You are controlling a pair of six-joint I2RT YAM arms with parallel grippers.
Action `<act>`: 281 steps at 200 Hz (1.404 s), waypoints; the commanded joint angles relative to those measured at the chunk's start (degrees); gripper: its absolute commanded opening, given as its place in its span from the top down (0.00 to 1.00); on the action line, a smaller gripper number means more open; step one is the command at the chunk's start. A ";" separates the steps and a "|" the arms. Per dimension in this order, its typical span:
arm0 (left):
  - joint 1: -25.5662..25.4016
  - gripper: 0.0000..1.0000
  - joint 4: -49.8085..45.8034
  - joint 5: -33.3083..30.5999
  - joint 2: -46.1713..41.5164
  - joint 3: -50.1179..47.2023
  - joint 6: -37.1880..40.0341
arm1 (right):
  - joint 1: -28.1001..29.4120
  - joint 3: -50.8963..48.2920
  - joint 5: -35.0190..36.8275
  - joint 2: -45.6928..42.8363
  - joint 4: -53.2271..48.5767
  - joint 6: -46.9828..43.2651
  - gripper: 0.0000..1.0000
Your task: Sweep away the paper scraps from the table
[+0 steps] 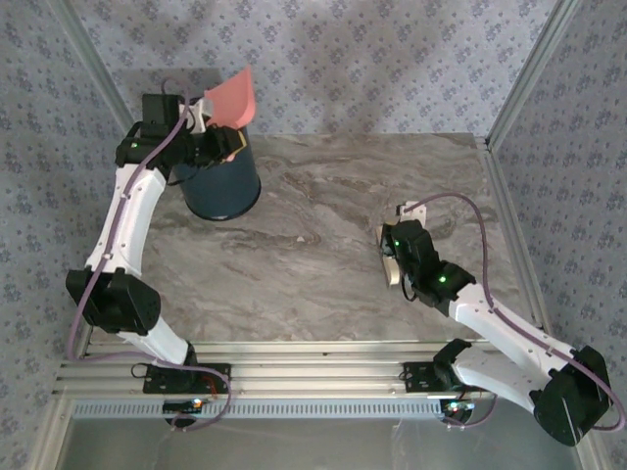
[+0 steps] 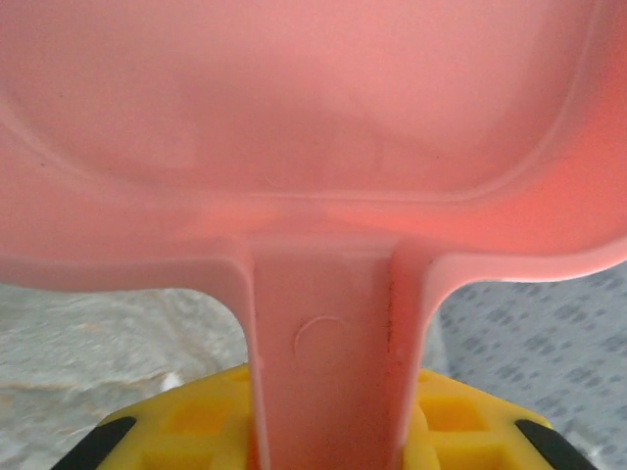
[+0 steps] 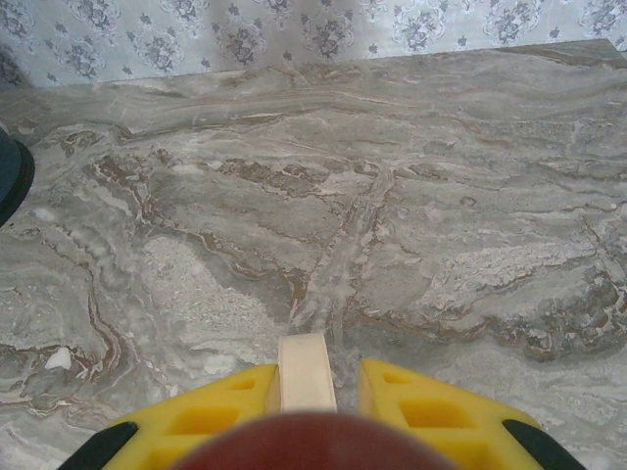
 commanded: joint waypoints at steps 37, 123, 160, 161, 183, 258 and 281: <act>-8.44 1.00 -13.65 -13.53 -0.48 2.62 18.87 | -0.69 -0.92 0.65 -2.13 1.25 0.26 1.00; -23.29 1.00 -20.63 -28.39 5.75 0.81 30.81 | -1.13 -2.05 1.68 -3.58 0.96 0.08 1.00; -26.93 1.00 -21.40 -30.10 10.53 -0.16 32.34 | -1.33 -2.62 1.73 -4.47 0.10 0.16 1.00; -27.06 1.00 -21.47 -30.15 10.70 -0.19 32.43 | -1.34 -2.65 1.76 -4.51 0.09 0.16 1.00; -29.05 1.00 -21.82 -30.98 13.76 -0.30 34.04 | -1.64 -3.30 1.18 -5.09 -0.14 0.60 1.00; -32.43 1.00 -23.56 -32.09 23.08 0.75 37.43 | -2.69 -4.08 -0.21 -5.28 0.19 1.22 1.00; -32.55 1.00 -23.44 -31.41 25.10 0.84 37.91 | -2.94 -4.02 -0.33 -5.29 0.01 1.29 1.00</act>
